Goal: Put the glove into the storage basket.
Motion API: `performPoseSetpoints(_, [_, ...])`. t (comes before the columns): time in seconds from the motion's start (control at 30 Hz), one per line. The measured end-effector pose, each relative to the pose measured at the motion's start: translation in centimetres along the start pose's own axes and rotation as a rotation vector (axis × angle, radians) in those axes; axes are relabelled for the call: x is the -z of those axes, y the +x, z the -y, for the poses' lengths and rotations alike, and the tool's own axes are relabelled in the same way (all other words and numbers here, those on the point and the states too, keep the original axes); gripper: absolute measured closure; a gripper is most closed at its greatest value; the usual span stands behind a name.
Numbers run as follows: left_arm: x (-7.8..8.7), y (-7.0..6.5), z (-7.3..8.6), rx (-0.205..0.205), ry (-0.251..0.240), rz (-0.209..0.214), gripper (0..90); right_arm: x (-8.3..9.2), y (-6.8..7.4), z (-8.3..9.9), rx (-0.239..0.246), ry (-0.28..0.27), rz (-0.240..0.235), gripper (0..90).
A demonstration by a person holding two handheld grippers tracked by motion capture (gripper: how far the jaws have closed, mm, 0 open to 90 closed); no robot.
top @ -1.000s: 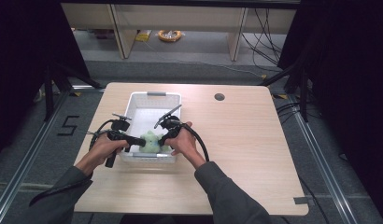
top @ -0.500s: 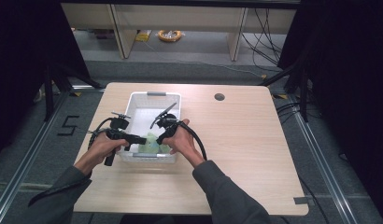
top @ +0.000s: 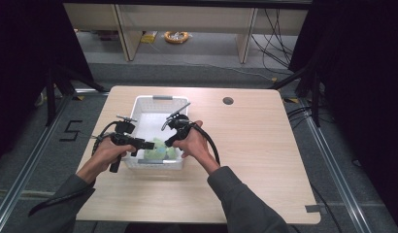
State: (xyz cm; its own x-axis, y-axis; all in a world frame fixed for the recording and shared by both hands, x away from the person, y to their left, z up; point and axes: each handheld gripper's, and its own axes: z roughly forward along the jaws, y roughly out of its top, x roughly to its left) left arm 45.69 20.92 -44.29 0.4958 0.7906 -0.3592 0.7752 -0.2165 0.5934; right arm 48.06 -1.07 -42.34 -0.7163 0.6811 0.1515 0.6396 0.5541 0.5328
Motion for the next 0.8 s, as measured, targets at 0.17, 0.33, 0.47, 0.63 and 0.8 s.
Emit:
performPoseSetpoints(0.17, [0.5, -0.4, 0.1, -0.015, 0.002, 0.009, 36.5, 1.0, 0.0, 0.3, 0.013, -0.023, -0.018, 46.7])
performPoseSetpoints(0.33, [0.8, -1.0, 0.3, -0.032, -0.002, 0.013, 32.7, 2.1, -0.2, 0.9, 0.017, -0.055, -0.035, 44.6])
performPoseSetpoints(0.47, [1.2, -1.9, 0.5, -0.03, -0.034, 0.02, 28.2, 3.4, -0.3, 1.6, -0.02, -0.07, -0.046, 43.1])
performPoseSetpoints(0.63, [1.5, -3.3, 1.1, -0.063, -0.04, 0.055, 24.6, 4.3, -0.6, 2.1, 0.022, -0.111, -0.055, 42.4])
performPoseSetpoints(0.8, [2.1, -4.5, 1.3, -0.082, -0.07, 0.075, 23.2, 5.6, -0.8, 2.9, -0.012, -0.12, -0.05, 42.1])
